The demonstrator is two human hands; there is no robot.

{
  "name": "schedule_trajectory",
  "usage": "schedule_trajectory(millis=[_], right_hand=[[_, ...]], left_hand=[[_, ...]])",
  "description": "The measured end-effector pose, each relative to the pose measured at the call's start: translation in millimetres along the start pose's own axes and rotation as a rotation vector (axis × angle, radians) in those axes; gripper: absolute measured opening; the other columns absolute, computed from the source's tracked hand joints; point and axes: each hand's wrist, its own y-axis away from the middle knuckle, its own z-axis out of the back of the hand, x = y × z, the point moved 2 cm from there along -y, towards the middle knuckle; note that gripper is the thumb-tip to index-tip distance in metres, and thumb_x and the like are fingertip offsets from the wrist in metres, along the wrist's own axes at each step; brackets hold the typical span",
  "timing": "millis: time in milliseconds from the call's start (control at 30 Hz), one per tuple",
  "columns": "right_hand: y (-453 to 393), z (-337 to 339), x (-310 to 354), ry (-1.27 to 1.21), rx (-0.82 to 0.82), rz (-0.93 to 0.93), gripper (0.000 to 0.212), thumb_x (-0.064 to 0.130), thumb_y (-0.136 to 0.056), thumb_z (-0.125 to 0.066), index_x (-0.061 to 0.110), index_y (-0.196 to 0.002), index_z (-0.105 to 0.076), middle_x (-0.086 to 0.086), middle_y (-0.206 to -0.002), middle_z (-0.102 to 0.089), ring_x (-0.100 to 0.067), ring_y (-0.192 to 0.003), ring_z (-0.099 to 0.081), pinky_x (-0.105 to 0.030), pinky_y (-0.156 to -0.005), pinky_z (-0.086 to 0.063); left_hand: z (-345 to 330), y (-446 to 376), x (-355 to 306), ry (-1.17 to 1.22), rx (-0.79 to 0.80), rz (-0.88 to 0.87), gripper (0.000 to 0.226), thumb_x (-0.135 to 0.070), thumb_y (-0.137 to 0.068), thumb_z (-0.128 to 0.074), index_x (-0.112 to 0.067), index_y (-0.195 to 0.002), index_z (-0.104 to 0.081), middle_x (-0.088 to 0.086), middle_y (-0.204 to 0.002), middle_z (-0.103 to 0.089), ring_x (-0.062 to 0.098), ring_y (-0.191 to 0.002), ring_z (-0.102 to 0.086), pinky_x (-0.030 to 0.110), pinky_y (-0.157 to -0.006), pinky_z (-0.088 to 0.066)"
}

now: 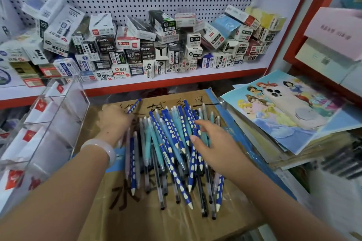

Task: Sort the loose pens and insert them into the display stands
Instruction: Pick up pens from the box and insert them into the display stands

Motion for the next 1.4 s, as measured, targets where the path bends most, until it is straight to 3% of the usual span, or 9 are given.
schedule_trajectory(millis=[133,400,567,633,733,900,1133,1233,1400], right_hand=[[-1.9,-3.5,0.7,0.058,0.019,0.004,0.051,0.043,-0.095,-0.044,0.03,-0.143,-0.03,0.008,-0.141,-0.041,-0.013,-0.131,-0.037,-0.036,-0.108,-0.034],[-5.0,-10.0,6.5,0.084,0.035,0.014,0.051,0.042,-0.096,-0.043,0.03,-0.143,-0.029,0.006,-0.142,-0.04,-0.011,-0.129,-0.038,-0.033,-0.106,-0.034],[-3.7,-11.1,8.5,0.101,0.049,0.017,0.051,0.043,-0.096,-0.042,0.029,-0.143,-0.029,0.005,-0.144,-0.039,-0.01,-0.122,-0.043,-0.033,-0.106,-0.033],[-3.1,-9.8,8.6,0.078,0.041,0.009,0.051,0.042,-0.096,-0.043,0.029,-0.143,-0.029,0.005,-0.14,-0.041,-0.009,-0.115,-0.045,-0.031,-0.102,-0.036],[-2.6,-8.4,9.2,0.062,0.024,0.0,0.05,0.041,-0.096,-0.043,0.029,-0.142,-0.031,0.003,-0.135,-0.045,-0.013,-0.109,-0.052,-0.031,-0.097,-0.04],[-1.0,-12.3,16.6,0.076,0.031,0.017,0.05,0.042,-0.096,-0.042,0.027,-0.142,-0.031,0.001,-0.141,-0.042,-0.017,-0.108,-0.056,-0.037,-0.098,-0.042],[8.1,-19.6,24.7,0.045,0.059,0.04,0.049,0.041,-0.096,-0.043,0.028,-0.142,-0.031,0.001,-0.14,-0.042,-0.012,-0.113,-0.051,-0.031,-0.094,-0.04],[10.3,-16.8,21.4,0.048,0.049,0.024,0.048,0.042,-0.096,-0.043,0.029,-0.141,-0.033,0.0,-0.14,-0.043,-0.014,-0.109,-0.055,-0.036,-0.1,-0.04],[12.5,-10.7,13.5,0.055,0.032,-0.007,0.049,0.044,-0.095,-0.042,0.03,-0.14,-0.033,0.001,-0.143,-0.041,-0.017,-0.118,-0.051,-0.049,-0.107,-0.033]], left_hand=[[9.3,6.3,11.5,-0.019,-0.015,0.004,0.062,-0.062,-0.082,-0.05,-0.005,-0.057,-0.051,0.02,-0.082,-0.062,0.034,-0.075,-0.059,0.037,-0.069,-0.05],[-0.3,6.0,9.3,-0.007,0.175,-0.017,0.051,-0.049,-0.088,-0.053,-0.008,-0.058,-0.048,0.005,-0.057,-0.051,0.02,-0.051,-0.05,0.024,-0.049,-0.039],[2.1,3.4,6.9,-0.087,0.218,-0.058,0.028,-0.021,-0.087,-0.058,-0.006,-0.065,-0.05,0.007,-0.064,-0.049,0.02,-0.057,-0.047,0.028,-0.047,-0.03],[6.7,4.9,7.2,-0.122,0.2,-0.068,0.015,-0.012,-0.092,-0.049,-0.001,-0.086,-0.058,0.014,-0.078,-0.059,0.028,-0.072,-0.056,0.031,-0.055,-0.039],[12.1,10.7,16.2,-0.138,0.148,-0.053,0.034,-0.012,-0.097,-0.036,-0.001,-0.126,-0.05,0.026,-0.114,-0.06,0.038,-0.103,-0.057,0.039,-0.079,-0.043],[14.5,51.3,37.3,-0.235,0.193,-0.033,0.028,-0.026,-0.096,-0.038,-0.005,-0.093,-0.057,0.016,-0.095,-0.063,0.03,-0.079,-0.058,0.033,-0.069,-0.046],[22.1,98.6,24.1,-0.153,0.355,-0.055,0.063,-0.054,-0.094,-0.031,-0.004,-0.071,-0.062,0.007,-0.058,-0.057,0.02,-0.059,-0.057,0.029,-0.068,-0.049],[19.2,107.8,10.8,-0.178,0.45,-0.063,0.066,-0.06,-0.091,-0.032,-0.005,-0.063,-0.057,0.006,-0.053,-0.055,0.017,-0.053,-0.055,0.029,-0.072,-0.051],[11.7,106.6,-6.9,0.077,0.516,0.052,0.037,-0.049,-0.089,-0.05,-0.014,-0.081,-0.054,0.006,-0.074,-0.062,0.019,-0.064,-0.06,0.027,-0.059,-0.05]])
